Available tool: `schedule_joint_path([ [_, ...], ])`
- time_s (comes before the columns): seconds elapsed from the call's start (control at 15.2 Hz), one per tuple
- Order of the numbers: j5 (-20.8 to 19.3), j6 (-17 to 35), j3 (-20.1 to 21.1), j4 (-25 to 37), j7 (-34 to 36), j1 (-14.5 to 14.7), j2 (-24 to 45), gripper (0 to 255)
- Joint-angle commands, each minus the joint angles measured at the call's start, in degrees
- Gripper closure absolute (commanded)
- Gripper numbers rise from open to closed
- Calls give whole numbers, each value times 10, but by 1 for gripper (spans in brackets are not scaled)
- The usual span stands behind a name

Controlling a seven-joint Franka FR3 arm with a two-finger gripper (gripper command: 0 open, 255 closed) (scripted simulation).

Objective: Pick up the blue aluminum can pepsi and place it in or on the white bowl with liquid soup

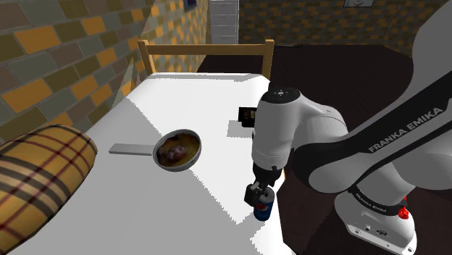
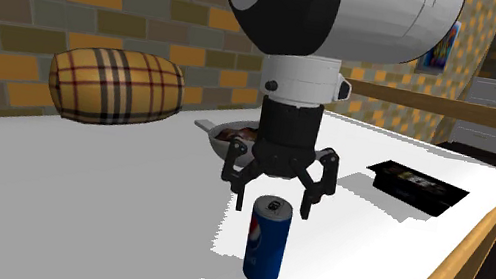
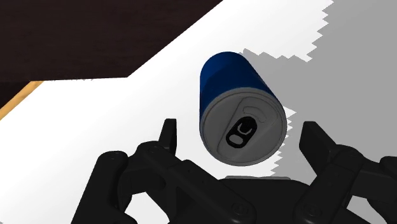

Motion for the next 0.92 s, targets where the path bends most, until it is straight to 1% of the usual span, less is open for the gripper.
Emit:
schedule_joint_path([
  [0.0,0,1,0,0,0,0,1,0],
  [0.13,0,0,0,0,0,0,0,0],
  [0.2,0,0,0,0,0,0,0,255],
  [0.79,0,1,0,0,0,0,1,255],
  [0.86,1,-12,-4,2,-1,2,-10,255],
])
